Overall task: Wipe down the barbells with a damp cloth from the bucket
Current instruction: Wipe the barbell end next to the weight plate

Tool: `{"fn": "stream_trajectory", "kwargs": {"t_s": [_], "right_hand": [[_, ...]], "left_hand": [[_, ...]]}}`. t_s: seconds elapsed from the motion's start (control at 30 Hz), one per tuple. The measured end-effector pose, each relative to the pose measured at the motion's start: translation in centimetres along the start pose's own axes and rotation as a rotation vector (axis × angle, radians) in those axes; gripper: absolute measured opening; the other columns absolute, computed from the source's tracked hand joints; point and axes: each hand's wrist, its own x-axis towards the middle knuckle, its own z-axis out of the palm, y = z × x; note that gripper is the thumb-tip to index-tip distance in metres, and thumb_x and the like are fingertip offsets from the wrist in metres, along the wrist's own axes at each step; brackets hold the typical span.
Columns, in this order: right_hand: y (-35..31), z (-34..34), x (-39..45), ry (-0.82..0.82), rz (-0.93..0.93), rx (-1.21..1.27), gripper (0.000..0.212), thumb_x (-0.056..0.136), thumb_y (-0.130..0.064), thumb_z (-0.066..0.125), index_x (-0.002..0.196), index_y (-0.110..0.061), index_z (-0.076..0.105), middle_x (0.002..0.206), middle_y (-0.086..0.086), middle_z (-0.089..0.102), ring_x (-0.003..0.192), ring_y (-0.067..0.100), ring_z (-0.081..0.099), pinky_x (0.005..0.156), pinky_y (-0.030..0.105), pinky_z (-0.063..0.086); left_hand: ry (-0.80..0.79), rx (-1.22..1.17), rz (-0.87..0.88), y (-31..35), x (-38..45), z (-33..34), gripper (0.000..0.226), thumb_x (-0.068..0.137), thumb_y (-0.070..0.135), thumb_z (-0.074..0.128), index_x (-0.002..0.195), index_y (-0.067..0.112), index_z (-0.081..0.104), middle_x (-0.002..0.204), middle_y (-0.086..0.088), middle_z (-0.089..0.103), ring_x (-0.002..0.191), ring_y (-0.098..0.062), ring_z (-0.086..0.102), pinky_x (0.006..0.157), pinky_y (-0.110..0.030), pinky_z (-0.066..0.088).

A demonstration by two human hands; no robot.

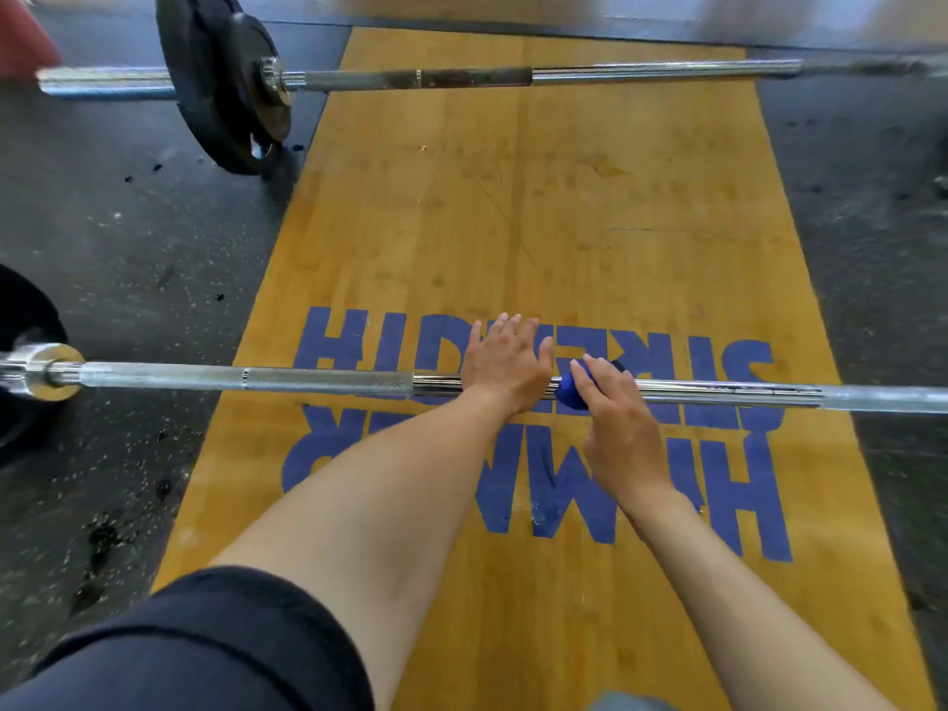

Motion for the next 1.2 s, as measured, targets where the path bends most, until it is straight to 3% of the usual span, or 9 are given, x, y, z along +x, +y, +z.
{"fn": "stream_trajectory", "kwargs": {"t_s": [0.17, 0.27, 0.33, 0.47, 0.6, 0.77, 0.9, 1.07, 1.2], "right_hand": [[1.5, -0.1, 2.0, 0.102, 0.303, 0.036, 0.075, 0.073, 0.029, 0.055, 0.141, -0.002, 0.057, 0.145, 0.015, 0.053, 0.139, 0.037, 0.044, 0.112, 0.053, 0.041], [-0.7, 1.3, 3.7, 0.045, 0.042, 0.072, 0.078, 0.072, 0.03, 0.055, 0.142, -0.002, 0.055, 0.147, 0.014, 0.053, 0.139, 0.037, 0.045, 0.113, 0.05, 0.041], [0.2, 1.0, 5.0, 0.024, 0.02, 0.071, 0.082, 0.068, 0.03, 0.055, 0.143, -0.005, 0.056, 0.147, 0.012, 0.052, 0.139, 0.035, 0.046, 0.112, 0.05, 0.043], [0.8, 0.9, 7.4, 0.14, 0.408, 0.127, 0.074, 0.073, 0.027, 0.051, 0.14, -0.004, 0.058, 0.149, 0.012, 0.05, 0.142, 0.033, 0.04, 0.11, 0.045, 0.044], [-0.1, 1.4, 9.5, 0.004, 0.154, 0.114, 0.079, 0.072, 0.027, 0.052, 0.143, -0.008, 0.057, 0.148, 0.006, 0.052, 0.14, 0.031, 0.042, 0.109, 0.042, 0.042], [1.6, -0.2, 12.1, 0.022, 0.395, 0.059, 0.072, 0.075, 0.024, 0.054, 0.141, -0.007, 0.058, 0.147, 0.005, 0.053, 0.139, 0.029, 0.043, 0.103, 0.047, 0.048], [-0.4, 0.3, 13.6, -0.126, 0.122, 0.079, 0.081, 0.07, 0.026, 0.058, 0.142, -0.01, 0.058, 0.145, 0.003, 0.055, 0.135, 0.028, 0.048, 0.101, 0.034, 0.046], [2.2, -1.1, 15.1, -0.072, 0.473, 0.007, 0.078, 0.072, 0.027, 0.054, 0.141, -0.009, 0.058, 0.148, 0.004, 0.052, 0.141, 0.028, 0.042, 0.099, 0.044, 0.051], [-1.5, -0.2, 16.5, -0.179, 0.176, 0.072, 0.078, 0.068, 0.027, 0.057, 0.138, -0.007, 0.061, 0.143, 0.005, 0.057, 0.134, 0.03, 0.05, 0.103, 0.037, 0.048]], "left_hand": [[-0.01, -0.011, 0.012, -0.2, 2.8, -1.1, 0.059, 0.107, 0.048, 0.021, 0.16, 0.022, 0.029, 0.168, -0.001, 0.023, 0.157, -0.018, 0.011, 0.127, -0.046, 0.001], [-0.014, 0.01, 0.015, -0.4, 4.6, -1.5, 0.059, 0.108, 0.047, 0.021, 0.161, 0.022, 0.025, 0.17, 0.0, 0.019, 0.157, -0.016, 0.007, 0.127, -0.045, 0.001], [-0.02, 0.005, 0.017, -0.5, 5.8, -1.9, 0.059, 0.108, 0.047, 0.02, 0.161, 0.022, 0.024, 0.17, 0.001, 0.016, 0.157, -0.015, 0.005, 0.127, -0.044, 0.0], [-0.012, -0.014, 0.043, -0.7, 8.2, -2.6, 0.06, 0.107, 0.049, 0.02, 0.161, 0.022, 0.025, 0.171, 0.002, 0.015, 0.158, -0.014, 0.003, 0.127, -0.043, 0.0], [-0.047, -0.017, 0.039, -0.9, 10.3, -3.1, 0.06, 0.108, 0.049, 0.02, 0.162, 0.022, 0.024, 0.171, 0.003, 0.014, 0.157, -0.013, 0.003, 0.127, -0.042, 0.0], [-0.09, -0.029, 0.061, -1.1, 12.6, -3.7, 0.062, 0.107, 0.05, 0.017, 0.162, 0.022, 0.023, 0.171, 0.004, 0.013, 0.157, -0.013, 0.002, 0.128, -0.042, 0.001], [-0.088, -0.062, 0.04, -1.0, 14.0, -4.0, 0.062, 0.107, 0.05, 0.021, 0.161, 0.02, 0.026, 0.17, 0.002, 0.017, 0.157, -0.015, 0.006, 0.127, -0.043, 0.004], [-0.051, -0.116, 0.017, -1.0, 15.3, -4.3, 0.06, 0.107, 0.049, 0.027, 0.158, 0.018, 0.033, 0.168, -0.002, 0.023, 0.156, -0.019, 0.014, 0.127, -0.043, 0.009], [-0.049, -0.123, 0.01, -1.0, 16.4, -5.0, 0.057, 0.107, 0.046, 0.029, 0.156, 0.018, 0.035, 0.168, -0.002, 0.025, 0.156, -0.018, 0.017, 0.126, -0.043, 0.012]]}}
